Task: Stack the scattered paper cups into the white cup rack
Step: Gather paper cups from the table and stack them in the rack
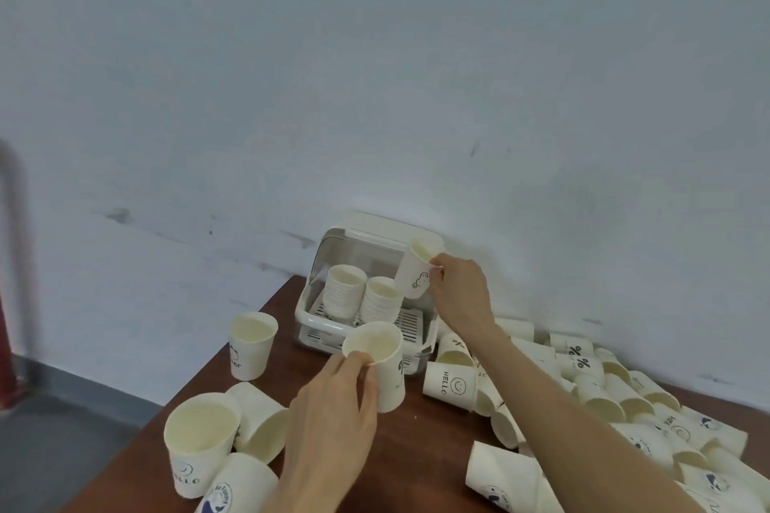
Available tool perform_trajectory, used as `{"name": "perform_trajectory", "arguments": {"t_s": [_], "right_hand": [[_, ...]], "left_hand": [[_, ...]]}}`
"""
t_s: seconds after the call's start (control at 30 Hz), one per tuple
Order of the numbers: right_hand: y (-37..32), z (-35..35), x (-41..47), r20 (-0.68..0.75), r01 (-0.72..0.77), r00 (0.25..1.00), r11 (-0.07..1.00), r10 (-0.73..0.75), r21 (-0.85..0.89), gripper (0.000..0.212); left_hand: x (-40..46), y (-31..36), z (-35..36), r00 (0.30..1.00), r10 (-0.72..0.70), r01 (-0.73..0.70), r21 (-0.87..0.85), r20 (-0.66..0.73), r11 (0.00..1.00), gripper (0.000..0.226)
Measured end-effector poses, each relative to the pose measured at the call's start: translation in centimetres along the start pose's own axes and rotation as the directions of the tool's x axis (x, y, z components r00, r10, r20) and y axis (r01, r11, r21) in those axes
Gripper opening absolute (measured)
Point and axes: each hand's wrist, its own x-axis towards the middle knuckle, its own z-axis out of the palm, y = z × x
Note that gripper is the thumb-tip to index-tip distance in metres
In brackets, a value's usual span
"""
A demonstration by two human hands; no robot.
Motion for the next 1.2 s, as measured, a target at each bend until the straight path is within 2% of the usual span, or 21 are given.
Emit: {"name": "perform_trajectory", "arguments": {"t_s": [0.1, 0.3, 0.63, 0.8, 1.0, 1.1, 1.2], "right_hand": [[-1.3, 1.7, 2.4, -0.001, -0.003, 1.000, 1.000, 0.003, -0.009, 0.029], [-2.4, 5.2, 3.2, 0.080, 0.087, 0.994, 0.979, -0.073, -0.186, 0.022], [-0.8, 8.8, 1.7, 0.313, 0.055, 0.950, 0.978, 0.011, -0.200, 0.019], [-0.9, 9.8, 0.8, 0.291, 0.043, 0.957, 0.982, 0.012, -0.182, 0.020], [-0.7, 10.7, 0.2, 0.268, 0.042, 0.963, 0.976, 0.016, -0.211, 0.022], [-0.4, 11.0, 0.3, 0.260, 0.056, 0.966, 0.975, 0.001, -0.213, 0.023], [-0.2, 11.2, 0.4, 0.248, 0.083, 0.968, 0.975, -0.031, -0.205, 0.022]], "left_hand": [[0.4, -0.6, -0.3, 1.000, -0.003, 0.003, 0.014, 0.002, 1.000, 0.023], [1.1, -1.9, -0.6, 1.000, -0.026, 0.026, 0.025, 0.002, 0.999, 0.022], [3.7, -3.2, 0.2, 1.000, -0.013, 0.014, 0.104, -0.009, 0.994, 0.025], [7.3, -3.5, -0.5, 0.998, -0.007, 0.019, 0.200, -0.059, 0.980, 0.030], [13.2, -3.1, -0.2, 0.987, 0.028, 0.024, 0.318, -0.157, 0.948, 0.022], [15.3, -3.2, 0.8, 0.984, 0.113, -0.051, 0.391, -0.138, 0.919, 0.011], [16.6, -3.7, 1.7, 0.968, 0.224, -0.150, 0.460, -0.110, 0.875, 0.026]]}}
